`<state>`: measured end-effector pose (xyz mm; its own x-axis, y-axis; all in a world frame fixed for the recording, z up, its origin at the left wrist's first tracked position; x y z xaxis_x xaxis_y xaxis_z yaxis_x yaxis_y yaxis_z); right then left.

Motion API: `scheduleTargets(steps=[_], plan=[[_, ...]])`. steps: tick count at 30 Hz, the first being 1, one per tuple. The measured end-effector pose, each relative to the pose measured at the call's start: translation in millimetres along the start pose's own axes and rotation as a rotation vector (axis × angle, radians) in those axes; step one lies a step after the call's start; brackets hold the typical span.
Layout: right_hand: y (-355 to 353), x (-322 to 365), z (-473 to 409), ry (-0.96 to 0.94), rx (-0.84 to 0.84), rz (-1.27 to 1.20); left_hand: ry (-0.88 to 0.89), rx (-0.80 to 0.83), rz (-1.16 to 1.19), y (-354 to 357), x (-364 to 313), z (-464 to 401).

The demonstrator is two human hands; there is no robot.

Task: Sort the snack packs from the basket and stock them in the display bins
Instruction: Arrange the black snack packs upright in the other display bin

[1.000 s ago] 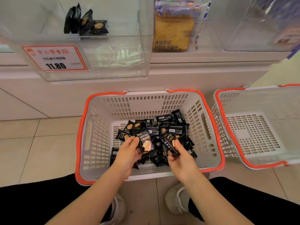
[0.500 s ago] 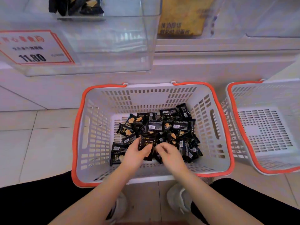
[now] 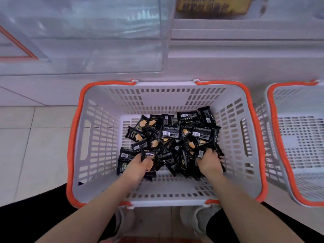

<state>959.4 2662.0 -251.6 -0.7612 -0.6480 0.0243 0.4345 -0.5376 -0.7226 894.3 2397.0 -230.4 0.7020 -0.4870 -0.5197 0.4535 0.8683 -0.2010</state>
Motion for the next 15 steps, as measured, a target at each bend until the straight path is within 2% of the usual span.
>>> scheduleTargets(steps=[4,8,12,15], plan=[[6.2,-3.8,-3.0,0.065,0.015,-0.021,-0.05,-0.004,0.077,-3.6,2.6,-3.6],[6.3,-6.0,-4.1,0.009,0.037,0.0,-0.051,0.018,0.115,-1.2,-1.7,-2.2],[-13.5,12.1,11.8,-0.117,-0.009,-0.25,0.003,0.066,0.116,3.2,-15.3,3.8],[-53.1,46.5,49.5,-0.372,-0.197,-0.352,0.04,0.093,0.125,7.1,-25.5,10.7]])
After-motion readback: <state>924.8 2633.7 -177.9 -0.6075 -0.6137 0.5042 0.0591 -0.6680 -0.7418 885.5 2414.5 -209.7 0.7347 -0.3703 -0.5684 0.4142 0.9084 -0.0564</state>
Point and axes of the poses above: each hand's wrist, its own z-axis away from the middle knuckle, its own y-axis out of the palm, x = y × z, the point moved 9 cm from there along -z, towards the middle knuckle, and after that the axes turned 9 degrees about z, right-handed, at the moved point
